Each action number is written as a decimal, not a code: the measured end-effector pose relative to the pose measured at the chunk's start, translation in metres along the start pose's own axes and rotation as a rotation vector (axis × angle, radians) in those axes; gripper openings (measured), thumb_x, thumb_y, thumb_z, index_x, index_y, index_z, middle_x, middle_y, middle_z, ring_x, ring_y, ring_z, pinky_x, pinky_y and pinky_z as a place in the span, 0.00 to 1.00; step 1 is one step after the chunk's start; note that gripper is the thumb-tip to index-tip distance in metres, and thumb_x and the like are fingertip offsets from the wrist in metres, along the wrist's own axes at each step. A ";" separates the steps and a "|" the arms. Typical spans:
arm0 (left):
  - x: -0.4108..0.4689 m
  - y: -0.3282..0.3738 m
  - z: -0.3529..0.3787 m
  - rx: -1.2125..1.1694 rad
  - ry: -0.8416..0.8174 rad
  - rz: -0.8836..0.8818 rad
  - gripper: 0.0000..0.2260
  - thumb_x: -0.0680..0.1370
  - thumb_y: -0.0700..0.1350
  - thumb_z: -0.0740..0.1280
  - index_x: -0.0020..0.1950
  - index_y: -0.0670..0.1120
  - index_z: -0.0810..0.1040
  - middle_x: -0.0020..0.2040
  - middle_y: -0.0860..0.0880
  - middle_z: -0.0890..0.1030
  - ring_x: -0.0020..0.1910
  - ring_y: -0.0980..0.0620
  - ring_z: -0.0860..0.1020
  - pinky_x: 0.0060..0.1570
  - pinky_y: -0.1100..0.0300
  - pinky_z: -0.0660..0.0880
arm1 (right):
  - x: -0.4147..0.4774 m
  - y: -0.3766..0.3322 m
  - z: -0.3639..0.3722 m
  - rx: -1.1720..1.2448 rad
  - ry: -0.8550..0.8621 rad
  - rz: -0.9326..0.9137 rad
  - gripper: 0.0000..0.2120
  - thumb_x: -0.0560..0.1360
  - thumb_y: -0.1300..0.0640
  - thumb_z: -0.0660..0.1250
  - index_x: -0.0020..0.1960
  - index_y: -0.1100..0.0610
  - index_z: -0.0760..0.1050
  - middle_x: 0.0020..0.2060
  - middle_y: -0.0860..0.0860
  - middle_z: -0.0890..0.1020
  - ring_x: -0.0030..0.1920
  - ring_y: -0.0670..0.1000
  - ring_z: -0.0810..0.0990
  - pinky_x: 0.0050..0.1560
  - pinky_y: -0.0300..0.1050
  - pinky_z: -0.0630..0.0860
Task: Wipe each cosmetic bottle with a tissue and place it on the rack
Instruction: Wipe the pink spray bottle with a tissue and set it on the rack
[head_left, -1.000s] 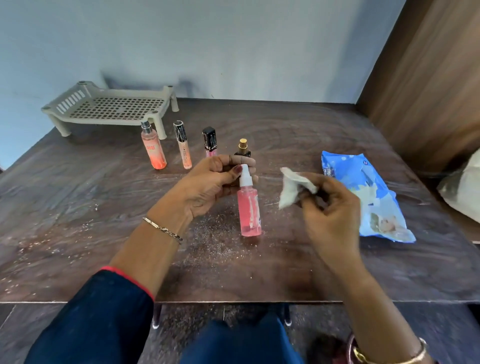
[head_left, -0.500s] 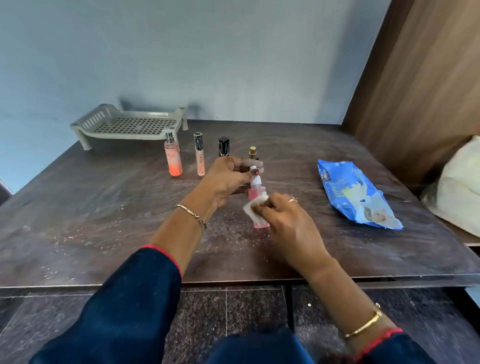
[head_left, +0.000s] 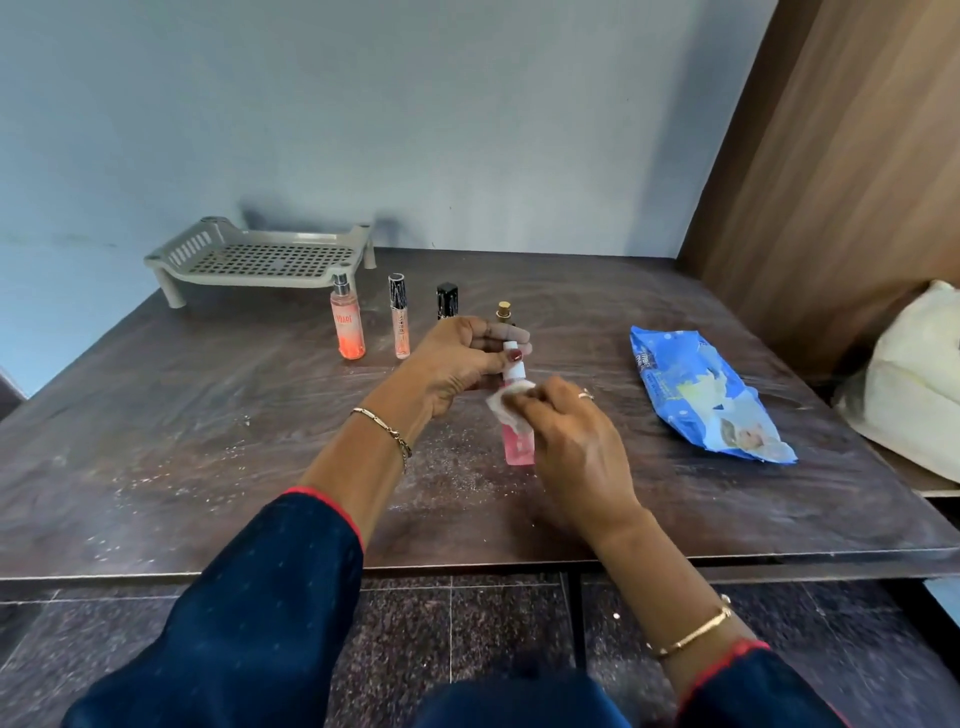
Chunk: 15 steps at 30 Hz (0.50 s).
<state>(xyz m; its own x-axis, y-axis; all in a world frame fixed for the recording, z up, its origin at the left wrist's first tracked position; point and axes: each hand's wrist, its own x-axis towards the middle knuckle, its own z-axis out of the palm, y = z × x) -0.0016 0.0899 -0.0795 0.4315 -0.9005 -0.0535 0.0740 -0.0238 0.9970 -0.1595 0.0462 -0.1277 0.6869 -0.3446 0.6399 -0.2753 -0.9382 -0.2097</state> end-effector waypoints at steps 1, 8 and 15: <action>0.000 0.000 0.000 0.010 -0.004 0.008 0.13 0.72 0.33 0.71 0.56 0.38 0.79 0.52 0.43 0.83 0.45 0.53 0.83 0.38 0.62 0.80 | 0.006 0.002 0.002 0.025 0.036 0.007 0.15 0.67 0.69 0.72 0.53 0.61 0.81 0.44 0.54 0.79 0.36 0.56 0.79 0.31 0.49 0.77; 0.000 -0.004 -0.004 -0.015 0.019 0.019 0.11 0.73 0.32 0.69 0.55 0.38 0.79 0.52 0.43 0.83 0.47 0.53 0.83 0.40 0.61 0.81 | -0.018 0.009 0.013 0.161 0.117 0.147 0.11 0.73 0.68 0.66 0.55 0.62 0.81 0.38 0.53 0.76 0.33 0.54 0.76 0.30 0.53 0.76; -0.003 -0.002 -0.007 -0.021 -0.021 0.017 0.11 0.73 0.32 0.68 0.55 0.38 0.79 0.51 0.44 0.83 0.45 0.56 0.83 0.39 0.62 0.81 | -0.018 -0.008 0.001 -0.091 -0.034 -0.043 0.14 0.67 0.67 0.72 0.52 0.61 0.80 0.43 0.54 0.79 0.33 0.56 0.77 0.23 0.48 0.75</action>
<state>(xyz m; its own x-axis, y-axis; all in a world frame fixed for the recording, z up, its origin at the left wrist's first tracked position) 0.0036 0.0960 -0.0819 0.4137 -0.9097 -0.0351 0.0854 0.0004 0.9963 -0.1688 0.0596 -0.1380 0.7217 -0.3064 0.6207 -0.3041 -0.9459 -0.1134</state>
